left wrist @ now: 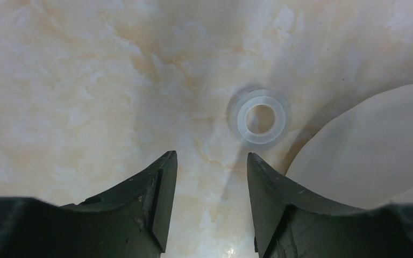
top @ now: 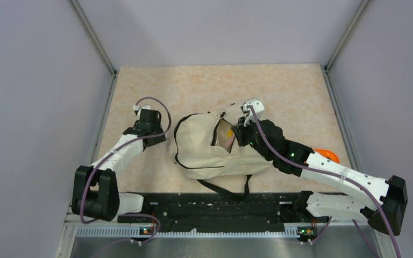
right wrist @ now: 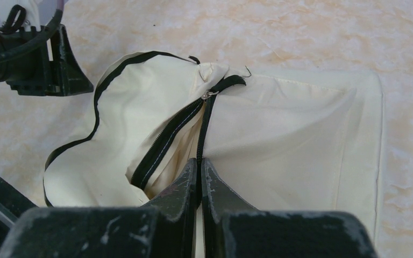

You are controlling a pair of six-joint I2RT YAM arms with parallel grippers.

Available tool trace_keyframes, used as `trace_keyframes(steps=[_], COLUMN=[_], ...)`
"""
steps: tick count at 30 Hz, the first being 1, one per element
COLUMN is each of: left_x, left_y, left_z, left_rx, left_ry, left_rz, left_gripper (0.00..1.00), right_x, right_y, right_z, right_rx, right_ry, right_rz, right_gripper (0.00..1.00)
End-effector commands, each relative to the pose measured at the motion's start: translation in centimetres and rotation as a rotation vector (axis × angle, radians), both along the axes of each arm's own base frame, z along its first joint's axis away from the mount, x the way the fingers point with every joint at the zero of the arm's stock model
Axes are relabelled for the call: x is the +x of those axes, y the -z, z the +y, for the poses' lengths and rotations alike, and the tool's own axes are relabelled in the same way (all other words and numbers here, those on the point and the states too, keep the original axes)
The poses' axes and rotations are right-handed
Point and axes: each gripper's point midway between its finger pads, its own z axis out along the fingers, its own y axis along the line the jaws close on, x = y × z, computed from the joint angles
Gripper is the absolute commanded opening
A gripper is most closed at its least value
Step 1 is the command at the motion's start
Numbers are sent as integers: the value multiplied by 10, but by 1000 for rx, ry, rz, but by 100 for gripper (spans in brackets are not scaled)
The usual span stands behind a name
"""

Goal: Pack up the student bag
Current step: Pick up the stationery from the center of the board.

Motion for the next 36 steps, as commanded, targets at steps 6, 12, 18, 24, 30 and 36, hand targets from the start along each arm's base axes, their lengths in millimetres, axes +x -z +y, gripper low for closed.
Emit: trace_keyframes(steps=[6, 12, 18, 24, 30, 36], left_x=[41, 46, 45, 38, 29, 20], left_y=[18, 32, 43, 46, 51, 50], left_z=[-16, -13, -13, -12, -11, -12], left_rx=[-64, -58, -56, -57, -56, -71], left_ry=[40, 23, 21, 12, 6, 2], left_rz=[7, 91, 126, 145, 165, 166], left_gripper=[52, 47, 45, 41, 40, 39], right_x=[5, 6, 6, 7, 6, 6], right_y=[-42, -41, -39, -38, -36, -36], right_z=[3, 3, 3, 4, 4, 4], right_rx=[111, 105, 102, 102, 103, 108], right_ry=[18, 19, 20, 20, 18, 19], right_rz=[-83, -82, -80, -79, -75, -76], right_gripper=[0, 0, 0, 0, 0, 0])
